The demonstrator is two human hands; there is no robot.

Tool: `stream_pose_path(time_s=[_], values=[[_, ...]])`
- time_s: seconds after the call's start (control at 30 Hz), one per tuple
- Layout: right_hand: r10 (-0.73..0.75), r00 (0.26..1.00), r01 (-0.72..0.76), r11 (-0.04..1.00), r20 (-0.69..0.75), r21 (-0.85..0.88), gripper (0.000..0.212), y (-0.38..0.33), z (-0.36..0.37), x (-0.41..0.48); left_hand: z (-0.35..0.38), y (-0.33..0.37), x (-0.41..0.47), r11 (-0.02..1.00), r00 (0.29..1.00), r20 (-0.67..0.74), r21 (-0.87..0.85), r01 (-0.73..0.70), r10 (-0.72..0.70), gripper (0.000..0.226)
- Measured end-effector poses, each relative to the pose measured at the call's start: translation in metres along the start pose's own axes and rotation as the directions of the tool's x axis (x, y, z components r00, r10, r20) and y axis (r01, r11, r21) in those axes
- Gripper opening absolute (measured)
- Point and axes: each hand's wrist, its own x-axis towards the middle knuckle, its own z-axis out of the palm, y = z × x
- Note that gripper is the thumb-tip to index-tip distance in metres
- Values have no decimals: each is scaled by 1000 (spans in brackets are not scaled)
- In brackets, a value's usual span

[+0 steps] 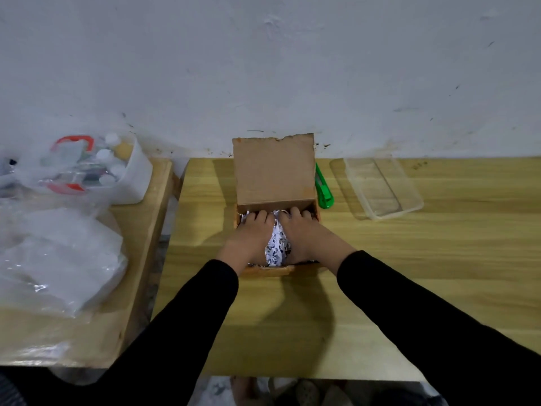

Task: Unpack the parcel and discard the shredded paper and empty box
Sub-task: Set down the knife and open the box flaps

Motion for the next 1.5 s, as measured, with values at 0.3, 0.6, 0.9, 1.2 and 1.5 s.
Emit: stream_pose_path(time_s=[0.3, 0.6, 0.9, 1.2, 1.5], values=[[-24, 998, 24, 1000, -52, -9, 86, 1, 10, 2, -2, 1, -2, 995, 999, 29, -92, 27, -25, 76], [-19, 998, 24, 996, -63, 85, 67, -5, 4, -7, -7, 4, -10, 991, 1000, 3, -129, 31, -31, 56], [51, 986, -36, 994, -156, 98, 72, -8, -1, -13, -26, 14, -22, 998, 996, -65, -37, 59, -62, 57], [27, 979, -17, 999, -200, 51, 76, -5, -44, -23, -67, 15, -33, 994, 989, -125, -85, 63, -73, 53], [97, 963, -72, 992, -250, 106, 73, 29, -97, -74, -130, 54, -33, 998, 982, -184, -28, -54, 48, 58]])
